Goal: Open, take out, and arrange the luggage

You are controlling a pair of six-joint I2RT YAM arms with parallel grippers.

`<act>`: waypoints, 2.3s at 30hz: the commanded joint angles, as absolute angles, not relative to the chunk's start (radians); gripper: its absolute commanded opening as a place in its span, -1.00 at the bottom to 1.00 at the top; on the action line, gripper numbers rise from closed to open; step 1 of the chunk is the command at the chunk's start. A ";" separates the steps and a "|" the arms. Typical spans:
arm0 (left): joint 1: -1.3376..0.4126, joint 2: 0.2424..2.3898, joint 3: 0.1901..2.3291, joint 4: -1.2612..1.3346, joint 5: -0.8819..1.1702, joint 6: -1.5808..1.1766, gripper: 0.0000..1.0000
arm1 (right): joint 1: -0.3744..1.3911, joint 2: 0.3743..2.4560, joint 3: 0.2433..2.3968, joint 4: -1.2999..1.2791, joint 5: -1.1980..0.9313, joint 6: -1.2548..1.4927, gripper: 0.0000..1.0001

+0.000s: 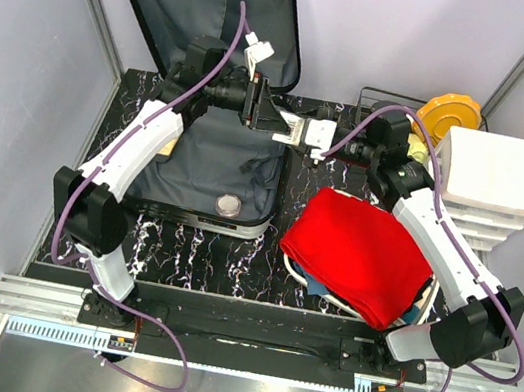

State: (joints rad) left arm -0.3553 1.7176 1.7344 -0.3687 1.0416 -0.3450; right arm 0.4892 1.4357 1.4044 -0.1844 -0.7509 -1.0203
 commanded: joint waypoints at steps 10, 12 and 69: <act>-0.342 1.724 1.822 -0.325 1.051 -0.357 0.88 | 0.492 1.413 1.477 -0.216 -0.614 -0.916 -0.51; -0.310 1.732 1.821 -0.299 1.037 -0.400 0.98 | 0.483 1.394 1.471 -0.221 -0.563 -0.853 -0.63; -0.101 1.753 1.778 -0.621 0.758 -0.121 0.98 | -0.353 1.773 1.980 -0.738 -0.291 -0.155 0.32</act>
